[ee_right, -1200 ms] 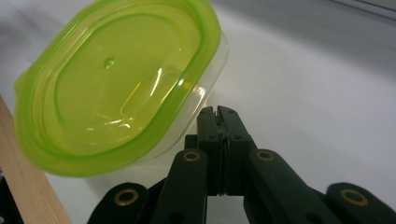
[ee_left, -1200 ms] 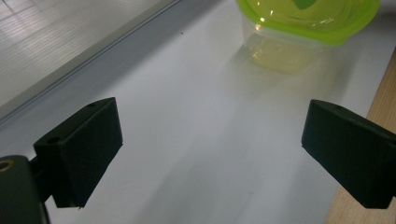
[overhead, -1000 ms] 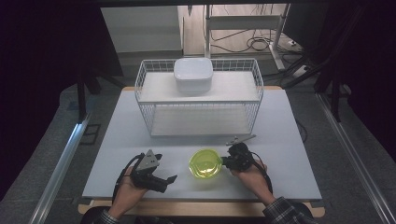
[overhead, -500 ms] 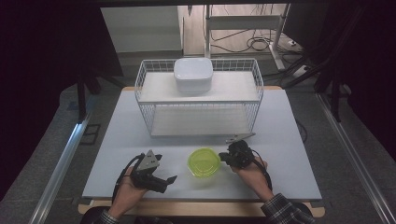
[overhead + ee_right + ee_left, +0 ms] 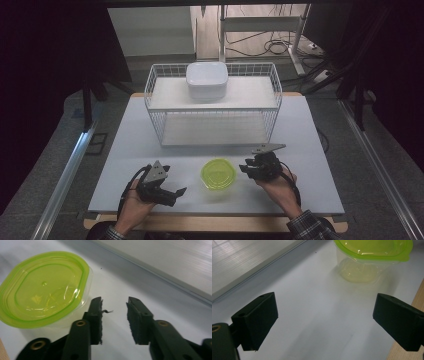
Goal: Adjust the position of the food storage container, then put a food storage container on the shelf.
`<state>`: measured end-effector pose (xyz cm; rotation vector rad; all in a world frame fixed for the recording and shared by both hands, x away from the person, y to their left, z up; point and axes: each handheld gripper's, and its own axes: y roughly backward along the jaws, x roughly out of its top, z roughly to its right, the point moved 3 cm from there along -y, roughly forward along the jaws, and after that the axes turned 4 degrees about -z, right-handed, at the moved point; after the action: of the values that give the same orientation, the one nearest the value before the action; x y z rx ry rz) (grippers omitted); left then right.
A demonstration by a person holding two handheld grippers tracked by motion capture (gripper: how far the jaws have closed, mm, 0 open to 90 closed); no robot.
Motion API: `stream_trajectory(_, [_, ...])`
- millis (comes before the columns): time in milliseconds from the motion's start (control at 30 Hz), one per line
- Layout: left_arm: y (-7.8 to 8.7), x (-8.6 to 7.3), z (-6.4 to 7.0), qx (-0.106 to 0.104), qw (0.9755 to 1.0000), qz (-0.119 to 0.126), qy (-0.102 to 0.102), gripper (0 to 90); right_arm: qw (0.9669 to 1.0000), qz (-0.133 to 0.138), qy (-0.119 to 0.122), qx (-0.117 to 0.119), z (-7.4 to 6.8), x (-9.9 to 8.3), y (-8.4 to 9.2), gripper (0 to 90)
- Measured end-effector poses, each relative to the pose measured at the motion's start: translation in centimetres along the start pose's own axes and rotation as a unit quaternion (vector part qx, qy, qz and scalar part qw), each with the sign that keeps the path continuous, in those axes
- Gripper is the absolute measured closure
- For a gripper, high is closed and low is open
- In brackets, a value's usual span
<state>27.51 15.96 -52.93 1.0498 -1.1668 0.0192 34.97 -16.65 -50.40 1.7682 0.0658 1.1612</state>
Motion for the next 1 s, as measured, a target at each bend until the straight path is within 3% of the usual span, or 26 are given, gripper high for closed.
stream_trajectory(133, [0.41,-0.19,-0.18,-0.027,0.9993,0.026,0.009,4.0,0.9999,0.014,-0.001,0.006,0.24,-0.14,0.57,45.0])
stream_trajectory(267, [0.65,-0.51,-0.33,-0.022,0.9991,0.036,0.007,2.4,0.9995,0.03,0.005,0.012,0.28,-0.46,0.75,28.7])
stream_trajectory(367, [0.62,-0.73,-0.41,-0.019,0.9992,0.034,0.008,1.9,0.9992,0.038,-0.007,0.014,0.31,-0.77,0.83,21.3])
stream_trajectory(467, [0.57,-0.72,-0.36,-0.017,0.9993,0.033,0.006,2.0,0.9985,0.045,-0.017,0.024,0.43,-0.97,0.87,16.3])
stream_trajectory(667, [0.39,-0.78,-0.32,-0.013,0.9995,0.028,0.0,2.0,0.9986,0.042,-0.016,0.027,0.34,-0.95,0.59,6.9])
stream_trajectory(867, [0.4,-0.8,-0.28,-0.022,0.9993,0.03,-0.002,2.0,0.9986,0.039,-0.021,0.029,0.02,-0.69,0.56,4.0])
stream_trajectory(1000, [0.22,-0.81,-0.16,-0.023,0.9994,0.025,-0.006,2.0,0.9984,0.031,-0.022,0.043,-0.15,-0.62,0.74,5.4])
